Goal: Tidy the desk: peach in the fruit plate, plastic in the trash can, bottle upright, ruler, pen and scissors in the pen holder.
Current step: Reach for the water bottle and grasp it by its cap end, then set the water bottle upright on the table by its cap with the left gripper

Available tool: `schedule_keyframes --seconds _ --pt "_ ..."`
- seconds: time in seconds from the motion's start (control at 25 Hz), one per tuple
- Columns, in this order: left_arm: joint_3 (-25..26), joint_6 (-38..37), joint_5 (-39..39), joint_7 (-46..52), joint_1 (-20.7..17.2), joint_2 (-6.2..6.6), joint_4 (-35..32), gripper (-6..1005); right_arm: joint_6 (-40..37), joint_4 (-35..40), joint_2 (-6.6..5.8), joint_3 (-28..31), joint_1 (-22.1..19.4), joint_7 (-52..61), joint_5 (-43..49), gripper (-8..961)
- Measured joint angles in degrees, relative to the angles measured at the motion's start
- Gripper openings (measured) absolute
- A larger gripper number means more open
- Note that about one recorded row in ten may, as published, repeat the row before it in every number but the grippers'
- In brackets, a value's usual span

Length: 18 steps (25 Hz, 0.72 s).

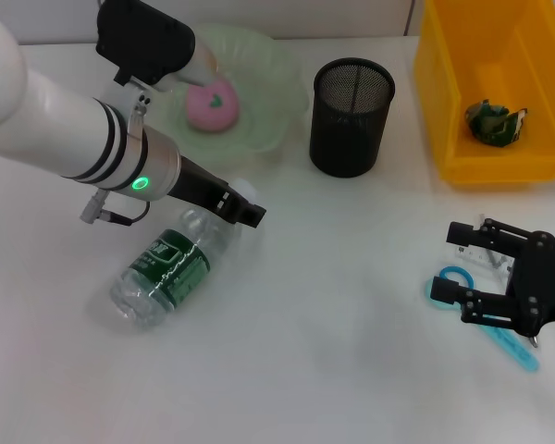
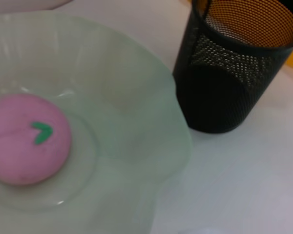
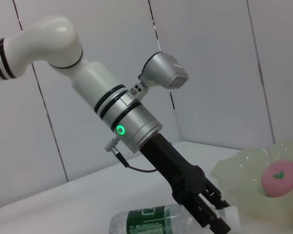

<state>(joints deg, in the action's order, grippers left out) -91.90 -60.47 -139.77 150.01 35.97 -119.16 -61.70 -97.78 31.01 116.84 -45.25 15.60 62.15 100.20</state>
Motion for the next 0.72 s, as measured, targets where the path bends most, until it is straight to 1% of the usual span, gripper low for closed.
schedule_keyframes --seconds 0.04,0.24,0.36,0.52,0.56,0.64,0.72 --pt "-0.81 0.70 -0.10 0.20 0.23 -0.01 0.59 810 0.08 -0.01 0.00 0.01 0.01 -0.01 0.00 804" --pt "-1.97 1.82 -0.15 0.09 0.32 -0.02 0.92 603 0.38 -0.60 0.00 0.27 0.07 -0.22 0.00 803" --pt "-3.52 2.49 -0.17 -0.40 -0.13 -0.02 0.09 534 0.38 -1.15 -0.02 0.51 0.13 -1.00 0.00 803" --pt "-4.22 2.59 -0.12 -1.00 -0.47 -0.01 -0.63 443 0.42 -1.37 -0.03 0.53 0.14 -1.40 0.00 803" --pt "-4.23 2.46 0.05 -1.19 -0.72 0.00 -1.10 443 0.43 -1.42 -0.03 0.53 0.13 -1.41 0.00 803" --pt "-4.25 1.87 1.49 -2.16 -2.39 0.08 -4.21 443 0.43 -1.45 -0.04 0.53 0.14 -1.42 0.00 803" --pt "-4.02 0.84 4.83 -4.07 -5.23 0.32 -9.43 444 0.44 -1.47 -0.03 0.50 0.14 -1.42 -0.04 803"
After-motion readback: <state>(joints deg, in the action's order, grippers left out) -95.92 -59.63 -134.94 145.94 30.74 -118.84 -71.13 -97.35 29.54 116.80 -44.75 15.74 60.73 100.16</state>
